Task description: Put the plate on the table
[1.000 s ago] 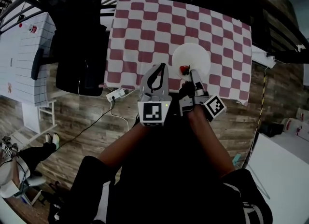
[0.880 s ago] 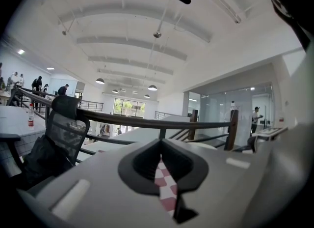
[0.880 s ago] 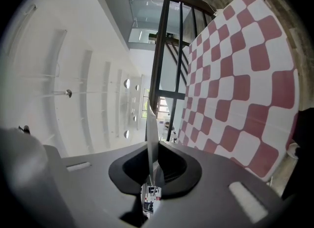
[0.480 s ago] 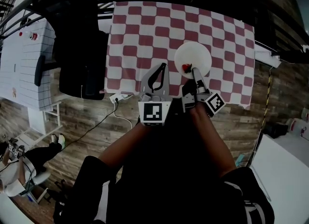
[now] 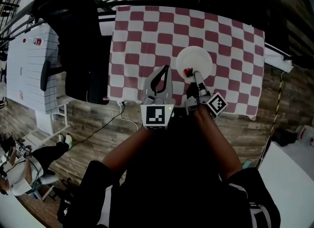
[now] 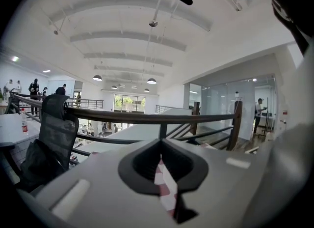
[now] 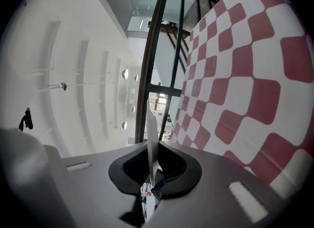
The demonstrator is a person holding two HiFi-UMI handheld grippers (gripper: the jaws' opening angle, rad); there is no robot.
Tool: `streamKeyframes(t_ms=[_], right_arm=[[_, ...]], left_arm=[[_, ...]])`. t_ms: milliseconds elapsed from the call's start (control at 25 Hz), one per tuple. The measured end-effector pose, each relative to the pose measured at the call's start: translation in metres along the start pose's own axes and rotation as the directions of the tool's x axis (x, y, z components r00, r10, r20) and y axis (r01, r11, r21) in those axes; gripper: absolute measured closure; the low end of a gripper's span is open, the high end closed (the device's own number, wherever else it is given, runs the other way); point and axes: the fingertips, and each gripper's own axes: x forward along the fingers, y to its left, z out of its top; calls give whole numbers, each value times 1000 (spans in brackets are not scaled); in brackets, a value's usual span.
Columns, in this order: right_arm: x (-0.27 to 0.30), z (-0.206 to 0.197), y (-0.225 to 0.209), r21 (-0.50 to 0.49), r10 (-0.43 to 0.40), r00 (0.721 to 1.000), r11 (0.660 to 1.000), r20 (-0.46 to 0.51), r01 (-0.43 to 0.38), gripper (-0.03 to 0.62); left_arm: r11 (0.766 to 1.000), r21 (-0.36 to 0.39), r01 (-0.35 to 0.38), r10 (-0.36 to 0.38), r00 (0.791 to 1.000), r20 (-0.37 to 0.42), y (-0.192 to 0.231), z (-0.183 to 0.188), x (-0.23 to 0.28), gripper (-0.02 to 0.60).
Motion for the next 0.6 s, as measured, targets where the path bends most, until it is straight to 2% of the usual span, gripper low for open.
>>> streamKeyframes(t_ms=[120, 280, 360, 480, 600], right_arm=[[12, 6, -11, -4, 1, 1000, 1000, -22, -1, 579], [35, 11, -9, 32, 81, 996, 996, -47, -80, 579], [42, 15, -21, 20, 72, 994, 997, -79, -70, 579], [45, 23, -53, -28, -1, 990, 1000, -140, -3, 579], [52, 28, -64, -5, 13, 987, 1000, -161, -14, 579]], left_arm=[[1000, 17, -12, 12, 1000, -3, -1, 3, 14, 571], [999, 36, -39, 39, 999, 6, 1, 4, 26, 572], [998, 28, -58, 58, 998, 0, 4, 6, 33, 572], [995, 61, -75, 77, 997, -27, 6, -2, 42, 572], [995, 30, -90, 92, 995, -49, 5, -8, 49, 572]])
